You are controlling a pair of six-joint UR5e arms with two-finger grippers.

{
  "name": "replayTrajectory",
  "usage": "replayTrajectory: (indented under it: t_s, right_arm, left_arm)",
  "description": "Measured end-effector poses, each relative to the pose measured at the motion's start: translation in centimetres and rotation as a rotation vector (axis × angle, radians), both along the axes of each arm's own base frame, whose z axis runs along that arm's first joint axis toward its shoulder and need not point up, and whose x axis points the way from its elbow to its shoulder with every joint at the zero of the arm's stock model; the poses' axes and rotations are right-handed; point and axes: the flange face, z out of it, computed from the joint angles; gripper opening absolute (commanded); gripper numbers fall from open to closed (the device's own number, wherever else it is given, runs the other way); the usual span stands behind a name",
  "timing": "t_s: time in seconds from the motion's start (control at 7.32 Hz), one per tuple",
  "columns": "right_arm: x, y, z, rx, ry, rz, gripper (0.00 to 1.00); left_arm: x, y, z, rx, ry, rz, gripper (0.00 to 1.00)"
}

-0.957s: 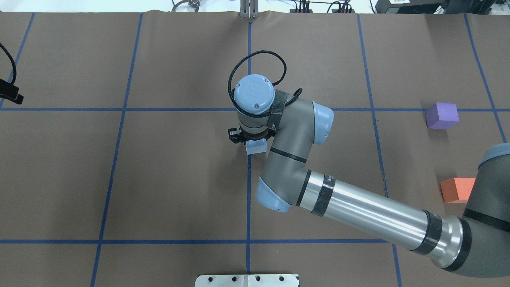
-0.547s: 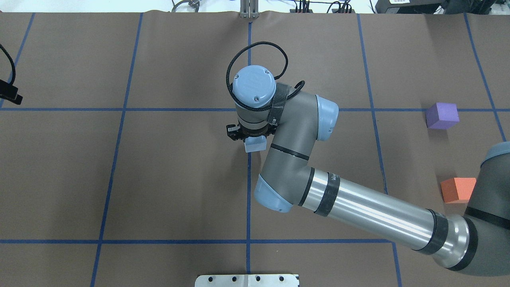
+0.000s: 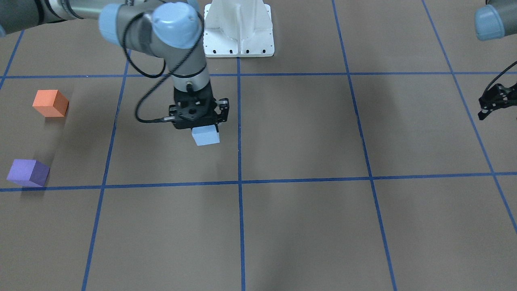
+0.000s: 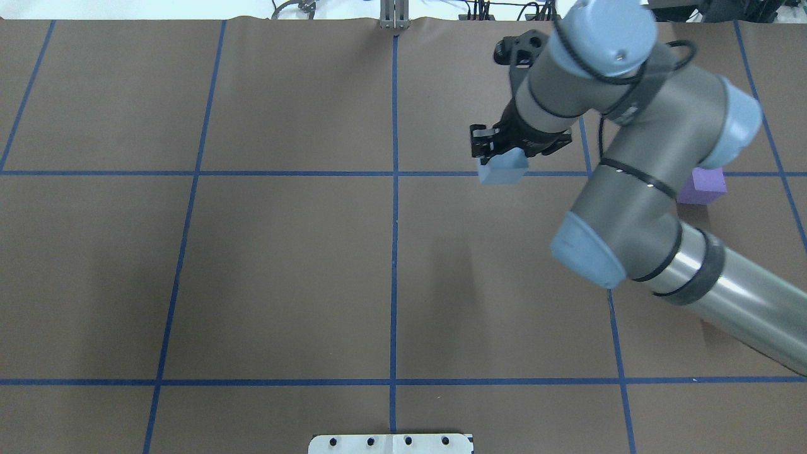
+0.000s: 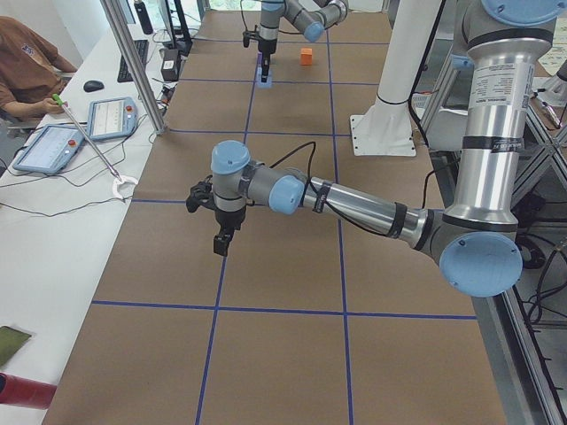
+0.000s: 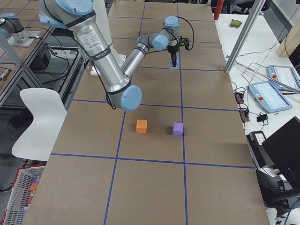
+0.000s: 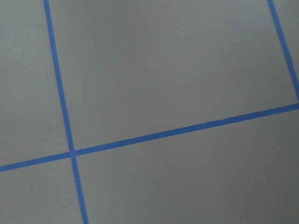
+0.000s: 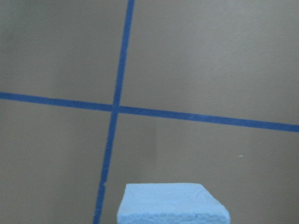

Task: Place blue block between orange and purple blocks
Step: 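Carry the light blue cube with the right gripper toward the purple cube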

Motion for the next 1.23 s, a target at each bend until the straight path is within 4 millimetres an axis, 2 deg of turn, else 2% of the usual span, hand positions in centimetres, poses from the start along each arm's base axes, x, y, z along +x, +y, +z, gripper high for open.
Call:
replayTrajectory:
  t_s: [0.14, 0.27, 0.41, 0.55, 0.68, 0.82, 1.09, 1.23]
  right_arm:
    - [6.4, -0.6, 3.8, 0.003, 0.012, 0.0, 0.0]
    - [11.5, -0.9, 7.9, 0.001, 0.035, -0.015, 0.0]
    - [15.6, -0.5, 12.6, -0.009, 0.072, -0.039, 0.0]
    - [18.1, 0.4, 16.8, -0.021, 0.109, -0.067, 0.0]
    - [19.3, 0.9, 19.7, -0.036, 0.134, -0.088, 0.0]
    - [19.6, 1.0, 22.3, -0.068, 0.155, -0.1, 0.0]
    - [18.8, 0.5, 28.0, -0.099, 0.168, -0.109, 0.0]
    - [18.0, 0.4, 30.1, -0.101, 0.154, -0.098, 0.0]
  left_arm:
    - [-2.0, -0.1, 1.7, 0.028, -0.018, 0.031, 1.0]
    - [-3.3, 0.0, 2.7, 0.053, -0.028, 0.06, 1.0]
    - [-3.8, 0.6, 3.4, 0.061, -0.033, 0.075, 1.0]
    - [-4.0, 1.1, 4.1, 0.056, -0.035, 0.08, 1.0]
    - [-4.0, 1.2, 4.7, 0.045, -0.038, 0.081, 1.0]
    - [-4.0, 1.2, 5.4, 0.034, -0.041, 0.082, 1.0]
    - [-3.9, 1.2, 6.0, 0.022, -0.045, 0.086, 1.0]
    - [-3.9, 1.2, 6.0, 0.022, -0.045, 0.086, 1.0]
